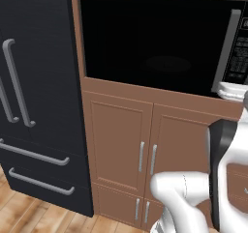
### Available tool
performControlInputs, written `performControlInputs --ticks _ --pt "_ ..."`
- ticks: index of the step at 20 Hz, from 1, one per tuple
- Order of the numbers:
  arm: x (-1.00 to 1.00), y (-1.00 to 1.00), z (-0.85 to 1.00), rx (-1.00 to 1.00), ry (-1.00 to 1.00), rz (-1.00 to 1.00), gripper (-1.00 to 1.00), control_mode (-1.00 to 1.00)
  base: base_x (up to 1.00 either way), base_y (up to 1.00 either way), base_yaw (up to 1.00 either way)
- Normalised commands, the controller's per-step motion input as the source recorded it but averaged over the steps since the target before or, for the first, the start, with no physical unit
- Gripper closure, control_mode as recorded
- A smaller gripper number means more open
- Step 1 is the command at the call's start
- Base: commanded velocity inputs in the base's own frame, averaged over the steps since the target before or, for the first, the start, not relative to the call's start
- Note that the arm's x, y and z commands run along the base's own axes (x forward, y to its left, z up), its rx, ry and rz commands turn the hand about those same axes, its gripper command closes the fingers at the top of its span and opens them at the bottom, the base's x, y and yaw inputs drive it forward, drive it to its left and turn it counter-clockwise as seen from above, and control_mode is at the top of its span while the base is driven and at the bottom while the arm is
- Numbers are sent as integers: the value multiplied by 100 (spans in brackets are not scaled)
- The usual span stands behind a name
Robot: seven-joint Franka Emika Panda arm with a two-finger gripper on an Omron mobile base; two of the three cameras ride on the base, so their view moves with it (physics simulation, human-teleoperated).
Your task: Pick the marshmallow from the counter and place it in the microwave. Then turn on the microwave.
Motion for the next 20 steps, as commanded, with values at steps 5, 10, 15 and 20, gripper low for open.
performControlInputs --ticks 5,10,15,20 --pt "26 -4 -43 -4 -13 0 -100 -100 0 0 0" --pt "24 -7 -40 -2 -13 0 -100 -100 0 0 0" --pt "18 -7 -39 -3 -10 0 -100 -100 0 0 0" --pt "10 -29 -25 0 -6 0 -100 -100 0 0 0"
